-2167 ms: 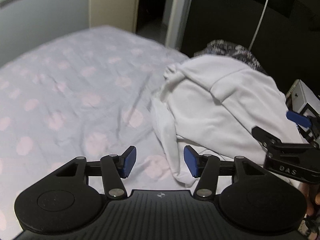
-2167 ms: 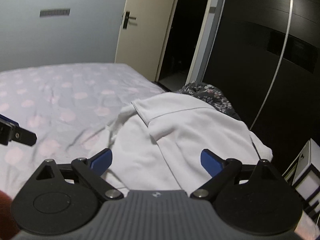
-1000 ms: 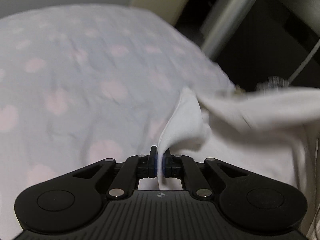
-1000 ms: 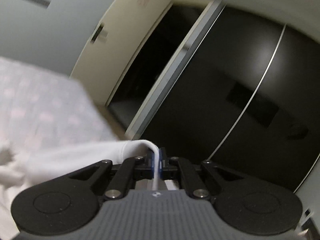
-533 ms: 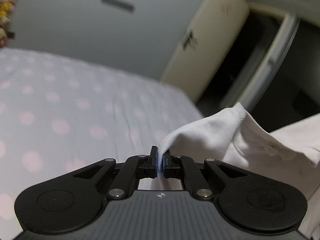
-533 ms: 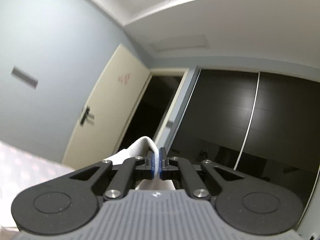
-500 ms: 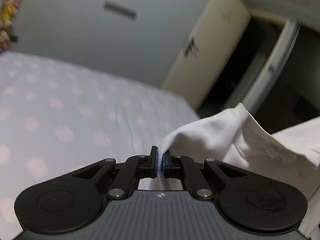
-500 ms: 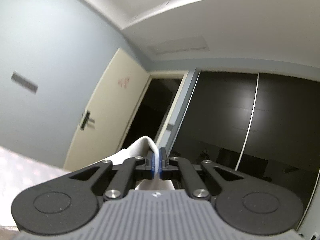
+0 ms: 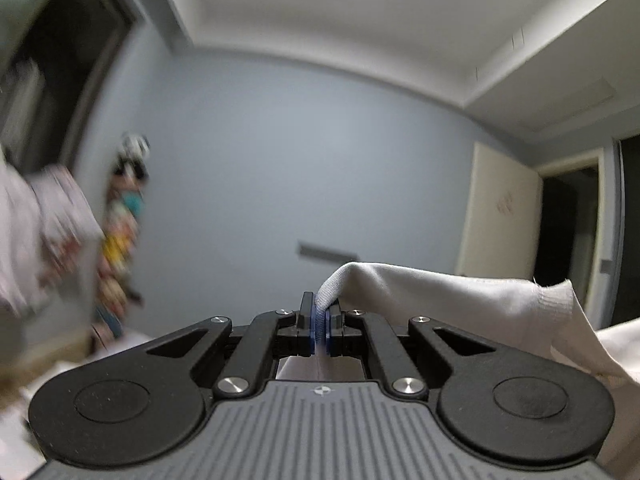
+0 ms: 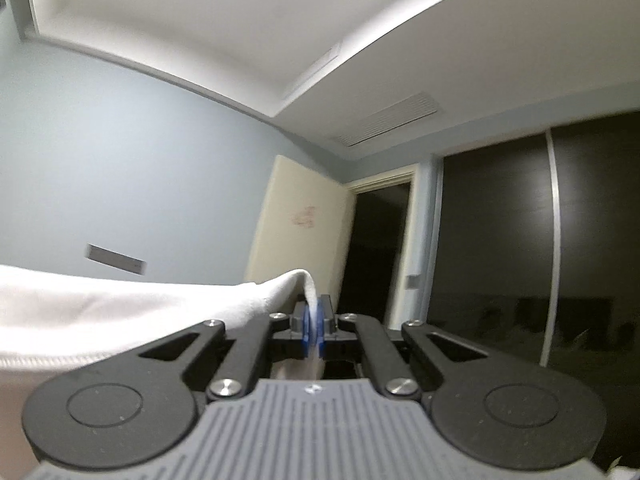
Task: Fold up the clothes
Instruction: 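Lift the sweatshirt with both grippers and shake it out in the air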
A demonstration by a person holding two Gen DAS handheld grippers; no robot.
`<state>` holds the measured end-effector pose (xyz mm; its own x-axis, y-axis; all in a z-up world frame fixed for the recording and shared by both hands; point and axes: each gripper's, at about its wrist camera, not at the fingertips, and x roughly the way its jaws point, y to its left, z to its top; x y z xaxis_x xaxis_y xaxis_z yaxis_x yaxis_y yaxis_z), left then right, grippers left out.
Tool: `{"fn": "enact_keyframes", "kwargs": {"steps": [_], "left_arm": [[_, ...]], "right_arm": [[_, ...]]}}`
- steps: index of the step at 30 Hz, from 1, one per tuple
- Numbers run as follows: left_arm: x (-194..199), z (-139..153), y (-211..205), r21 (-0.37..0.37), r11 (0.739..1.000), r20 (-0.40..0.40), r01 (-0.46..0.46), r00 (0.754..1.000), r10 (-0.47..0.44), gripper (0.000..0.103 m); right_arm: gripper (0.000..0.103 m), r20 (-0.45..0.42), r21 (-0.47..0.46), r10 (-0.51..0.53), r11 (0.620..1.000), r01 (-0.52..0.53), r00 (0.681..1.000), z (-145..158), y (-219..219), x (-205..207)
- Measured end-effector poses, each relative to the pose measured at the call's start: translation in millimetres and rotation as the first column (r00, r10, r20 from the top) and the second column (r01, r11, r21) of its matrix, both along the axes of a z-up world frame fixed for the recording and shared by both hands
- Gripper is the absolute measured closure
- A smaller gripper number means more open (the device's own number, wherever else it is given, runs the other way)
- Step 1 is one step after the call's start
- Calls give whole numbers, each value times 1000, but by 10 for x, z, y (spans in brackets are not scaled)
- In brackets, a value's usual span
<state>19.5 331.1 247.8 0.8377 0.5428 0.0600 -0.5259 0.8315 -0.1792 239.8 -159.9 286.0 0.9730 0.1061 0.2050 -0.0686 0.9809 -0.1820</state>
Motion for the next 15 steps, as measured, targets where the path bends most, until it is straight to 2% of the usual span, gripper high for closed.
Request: {"fn": "enact_keyframes", "kwargs": {"steps": [3,7,10,13,15], "left_arm": [[-164,157,-54,64,996,28,-64,998,62,98],[-397,315,-57,112,987,65,-119,992,112,98],[-623,377,-197,146,979,91,-145,987,133,98],[-759,399,-150,162,973,76,-162,986,151,98],[-663,331,-56,163,973,27,-166,986,164,98]], "right_arm": [[99,-3,5,60,998,-60,998,20,37,-153],[99,-2,30,140,990,-140,990,15,68,-349],[99,30,33,175,984,-176,984,3,109,-493],[99,50,13,199,980,-200,979,-52,203,-562],[99,42,-11,208,978,-207,977,-126,315,-538]]}}
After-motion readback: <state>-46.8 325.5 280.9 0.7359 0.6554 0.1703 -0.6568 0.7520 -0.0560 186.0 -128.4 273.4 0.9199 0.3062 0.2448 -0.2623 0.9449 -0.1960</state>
